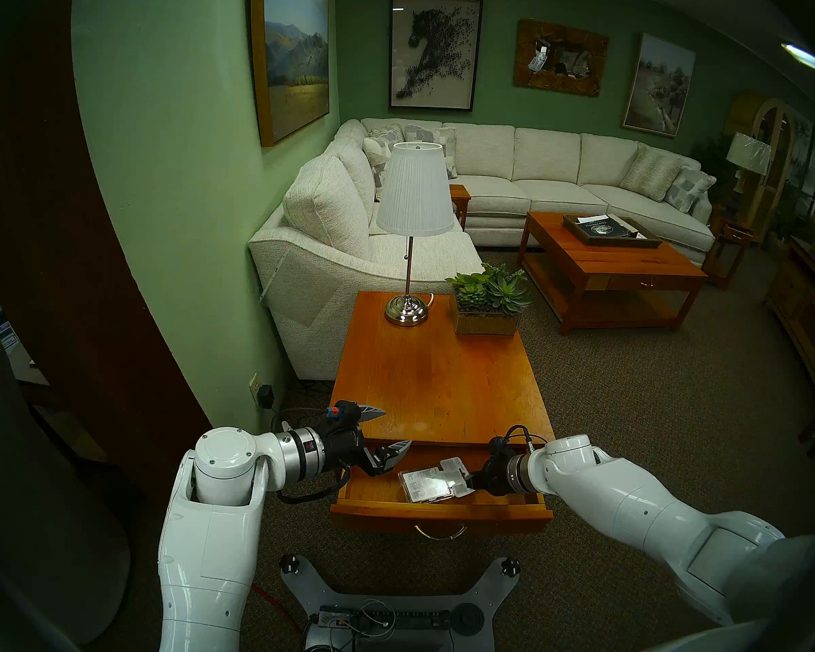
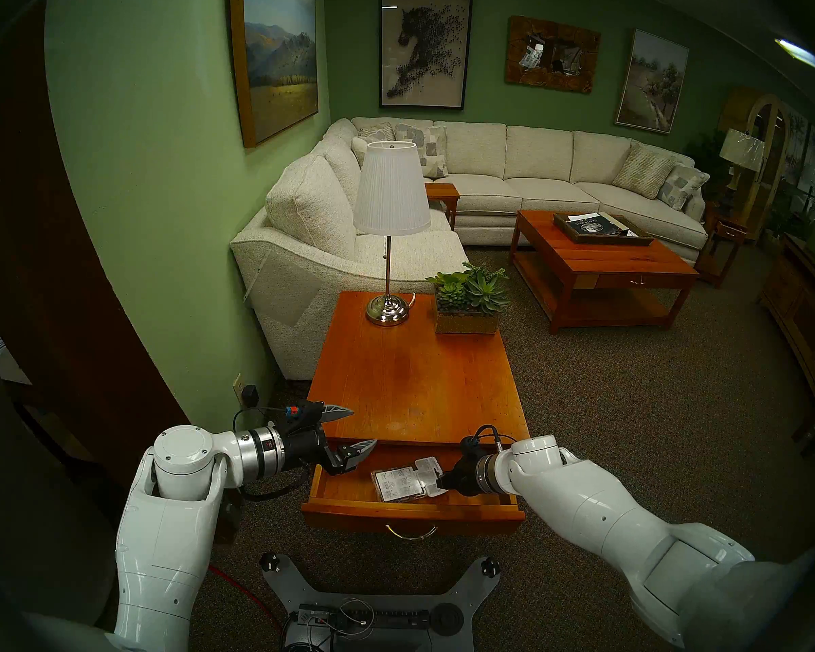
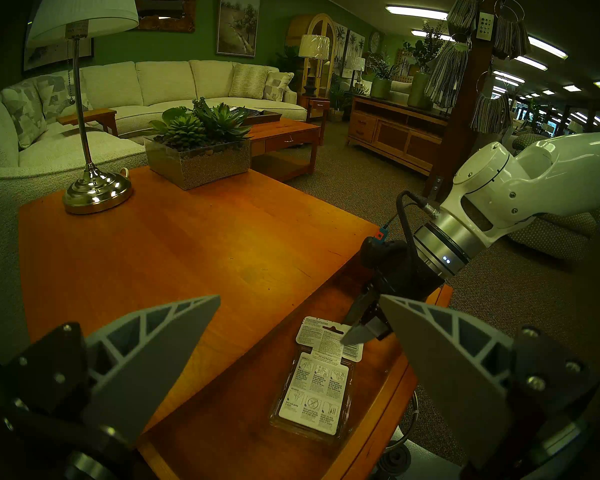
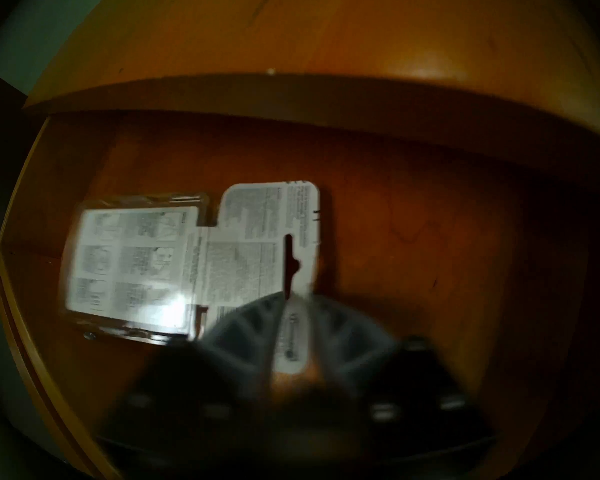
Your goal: Open the drawer, take out the contents and close the drawer
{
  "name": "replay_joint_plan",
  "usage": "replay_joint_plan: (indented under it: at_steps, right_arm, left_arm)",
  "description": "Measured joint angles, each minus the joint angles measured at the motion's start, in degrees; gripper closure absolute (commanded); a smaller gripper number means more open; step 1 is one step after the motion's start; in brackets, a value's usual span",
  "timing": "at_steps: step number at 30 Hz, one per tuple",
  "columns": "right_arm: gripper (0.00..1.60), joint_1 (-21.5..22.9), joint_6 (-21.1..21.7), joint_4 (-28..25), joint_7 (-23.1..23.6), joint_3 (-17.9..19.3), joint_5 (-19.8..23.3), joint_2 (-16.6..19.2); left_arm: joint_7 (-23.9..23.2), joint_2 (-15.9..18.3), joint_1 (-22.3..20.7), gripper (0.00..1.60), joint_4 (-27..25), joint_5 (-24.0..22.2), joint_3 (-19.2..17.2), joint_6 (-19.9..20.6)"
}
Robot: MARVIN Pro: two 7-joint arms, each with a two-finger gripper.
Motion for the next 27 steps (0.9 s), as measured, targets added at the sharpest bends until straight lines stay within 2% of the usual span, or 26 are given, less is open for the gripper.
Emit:
replay_joint_plan:
  at_steps: [7, 27]
  right_arm:
    - [1.6, 0.3, -1.2, -0.9, 2.1, -0.2, -0.8, 0.3]
    - [1.6, -5.4, -4.8, -15.1, 5.6, 0.3, -0.9, 8.1]
  left_arm:
    - [-0.1, -0.1, 0.0, 0.0, 0.0, 0.1, -0.1, 0.0]
    - [-0.3, -0.3, -0.1, 0.0, 0.0, 0.4, -0.2, -0.1]
